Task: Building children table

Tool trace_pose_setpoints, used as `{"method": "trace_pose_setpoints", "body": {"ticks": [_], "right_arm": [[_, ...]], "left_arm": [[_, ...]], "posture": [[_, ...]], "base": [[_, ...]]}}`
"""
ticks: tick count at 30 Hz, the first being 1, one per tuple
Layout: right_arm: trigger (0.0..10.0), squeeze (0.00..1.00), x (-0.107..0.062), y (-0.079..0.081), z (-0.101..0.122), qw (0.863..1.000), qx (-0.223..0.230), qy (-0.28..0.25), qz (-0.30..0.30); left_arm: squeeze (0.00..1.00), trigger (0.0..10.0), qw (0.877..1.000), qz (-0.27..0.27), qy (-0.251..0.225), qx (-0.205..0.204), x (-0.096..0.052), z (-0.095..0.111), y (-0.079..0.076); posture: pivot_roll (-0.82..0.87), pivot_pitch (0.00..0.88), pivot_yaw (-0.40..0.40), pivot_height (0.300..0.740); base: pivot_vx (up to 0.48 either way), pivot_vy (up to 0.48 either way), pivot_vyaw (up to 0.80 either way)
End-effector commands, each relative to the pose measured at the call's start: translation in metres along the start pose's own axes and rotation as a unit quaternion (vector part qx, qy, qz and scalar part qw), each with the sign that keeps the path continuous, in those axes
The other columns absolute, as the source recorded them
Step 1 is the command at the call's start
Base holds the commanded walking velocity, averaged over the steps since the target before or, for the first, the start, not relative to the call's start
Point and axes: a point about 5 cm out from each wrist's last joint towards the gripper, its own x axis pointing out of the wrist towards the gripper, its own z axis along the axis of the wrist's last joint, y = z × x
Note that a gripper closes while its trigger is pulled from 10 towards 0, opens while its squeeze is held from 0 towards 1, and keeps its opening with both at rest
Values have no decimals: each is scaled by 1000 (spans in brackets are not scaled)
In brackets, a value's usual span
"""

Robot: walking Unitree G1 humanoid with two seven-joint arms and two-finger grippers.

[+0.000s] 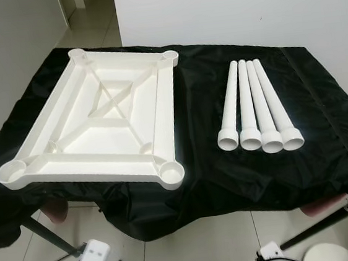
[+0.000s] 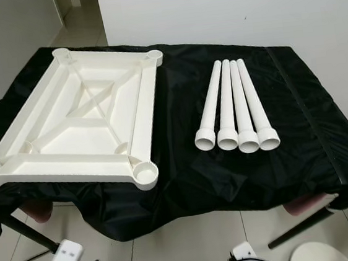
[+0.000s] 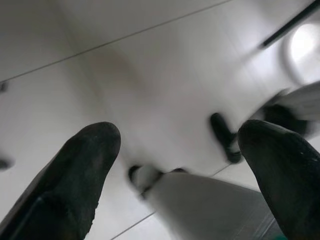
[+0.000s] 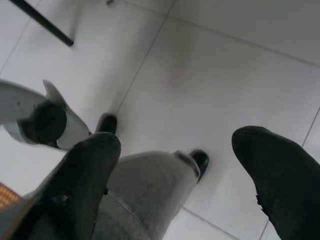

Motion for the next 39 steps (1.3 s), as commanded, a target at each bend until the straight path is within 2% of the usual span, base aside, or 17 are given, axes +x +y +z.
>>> {"method": "trace_pose_setpoints", "body": {"ticks": [1, 5, 9, 12, 13, 15, 16, 20, 21, 22, 24, 25, 26, 28, 30, 33, 39], "right_arm": [[10000, 0, -5, -4, 3, 1000, 4, -19, 14], [10000, 0, -12, -5, 37, 988, -47, -103, 109], [10000, 0, -15, -3, 45, 982, -60, -121, 134], [10000, 0, -30, 5, 73, 961, -114, -148, 204], [10000, 0, -30, 5, 73, 961, -114, -148, 204], [10000, 0, -45, 18, 107, 936, -133, -191, 265], [10000, 0, -45, 18, 107, 936, -133, -191, 265], [10000, 0, -60, 29, 149, 905, -144, -254, 308], [10000, 0, -60, 29, 149, 905, -144, -254, 308], [10000, 0, -62, 28, 164, 898, -156, -270, 310], [10000, 0, -62, 28, 164, 898, -156, -270, 310], [10000, 0, -62, 27, 177, 894, -180, -287, 293], [10000, 0, -56, 24, 192, 895, -177, -321, 254], [10000, 0, -48, 19, 208, 894, -164, -366, 199], [10000, 0, -48, 19, 208, 894, -164, -366, 199], [10000, 0, -49, 22, 230, 894, -147, -399, 141], [10000, 0, -51, 24, 253, 886, -116, -440, 91]], "left_arm": [[0, 10000, 999, -35, -4, -3, -4, 0, -2], [0, 10000, 990, -124, -43, 45, -14, 22, -8], [0, 10000, 986, -146, -47, 57, -17, 27, -12], [0, 10000, 970, -206, -47, 121, -30, 43, -23], [0, 10000, 970, -206, -47, 121, -30, 43, -23], [0, 10000, 951, -252, -56, 172, -40, 59, -30], [0, 10000, 951, -252, -56, 172, -40, 59, -30], [0, 10000, 933, -295, -63, 198, -53, 79, -32], [0, 10000, 933, -295, -63, 198, -53, 79, -32], [0, 10000, 928, -293, -86, 216, -59, 97, -30], [0, 10000, 928, -293, -86, 216, -59, 97, -30], [0, 10000, 926, -285, -109, 223, -65, 118, -29], [0, 10000, 928, -259, -151, 221, -67, 147, -25], [0, 10000, 929, -228, -194, 218, -70, 177, -21], [0, 10000, 929, -228, -194, 218, -70, 177, -21], [0, 10000, 927, -195, -207, 247, -70, 191, -28], [0, 10000, 924, -156, -252, 240, -66, 212, -33]], "posture": [[58, 106, -26, 740], [64, 117, -28, 740], [64, 119, -29, 740], [62, 126, -27, 740], [62, 126, -27, 740], [64, 131, -25, 740], [64, 131, -25, 740], [65, 131, -23, 740], [65, 131, -23, 740], [66, 126, -23, 740], [66, 126, -23, 740], [68, 124, -25, 740], [70, 113, -33, 740], [70, 113, -33, 740], [70, 113, -33, 740], [69, 103, -35, 740], [65, 79, -31, 740]], "base": [[0, 0, 0], [0, 0, 0], [0, 0, 0], [0, 0, 0], [0, 0, 0], [0, 0, 0], [0, 0, 0], [0, 0, 0], [0, 0, 0], [0, 0, 0], [0, 0, 0], [0, 0, 0], [0, 0, 0], [0, 0, 0], [0, 0, 0], [0, 0, 0], [0, 0, 0]]}}
